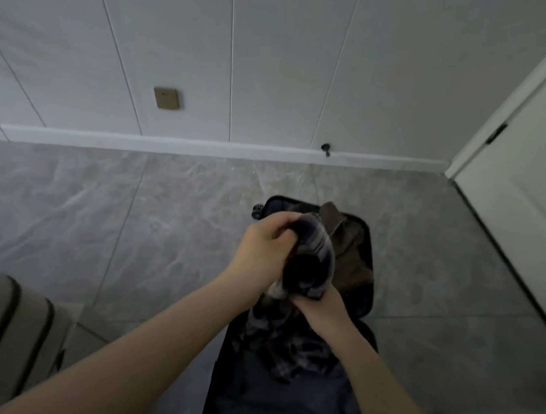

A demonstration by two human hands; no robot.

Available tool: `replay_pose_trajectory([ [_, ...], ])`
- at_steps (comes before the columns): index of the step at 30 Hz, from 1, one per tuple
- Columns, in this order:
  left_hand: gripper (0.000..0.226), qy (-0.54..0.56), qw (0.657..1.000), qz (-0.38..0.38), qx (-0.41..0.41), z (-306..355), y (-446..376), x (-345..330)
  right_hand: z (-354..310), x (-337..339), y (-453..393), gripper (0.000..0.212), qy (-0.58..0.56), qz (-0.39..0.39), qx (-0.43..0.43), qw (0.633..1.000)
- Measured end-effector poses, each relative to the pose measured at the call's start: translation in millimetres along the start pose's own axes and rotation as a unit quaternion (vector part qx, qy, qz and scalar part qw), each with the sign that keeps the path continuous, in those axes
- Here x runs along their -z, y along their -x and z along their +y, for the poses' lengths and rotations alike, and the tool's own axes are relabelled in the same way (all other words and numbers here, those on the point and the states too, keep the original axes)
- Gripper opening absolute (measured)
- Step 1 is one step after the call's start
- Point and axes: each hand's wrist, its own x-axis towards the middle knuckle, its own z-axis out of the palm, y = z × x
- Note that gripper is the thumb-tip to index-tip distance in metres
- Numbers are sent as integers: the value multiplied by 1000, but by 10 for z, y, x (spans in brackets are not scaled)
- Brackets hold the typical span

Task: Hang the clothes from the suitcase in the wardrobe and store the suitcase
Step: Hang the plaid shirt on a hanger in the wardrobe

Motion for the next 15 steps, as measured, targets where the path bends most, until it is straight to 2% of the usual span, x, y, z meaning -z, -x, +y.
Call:
replay_pose_trajectory([
  [1, 33, 15, 1000, -3, -9, 411, 54, -12, -339, 161, 158, 8, 12, 37, -15, 999],
  [4, 29, 74, 997, 3, -19, 1468, 216, -11, -1303, 624, 610, 21, 19, 135, -6, 991],
  [7, 25, 134, 991, -7, -27, 2492, 404, 46, -2342, 1135, 1116, 16, 13, 197, 4, 980],
  [8, 28, 140, 990, -12, -31, 2787, 458, 67, -2652, 1296, 1262, 21, 18, 218, 8, 976],
  [11, 34, 132, 989, -51, -46, 3653, 656, 175, -3618, 1786, 1820, 33, 27, 270, 7, 963],
  [15, 30, 84, 989, -99, -74, 4605, 971, 282, -4881, 2261, 2767, 30, -44, 356, 54, 932],
])
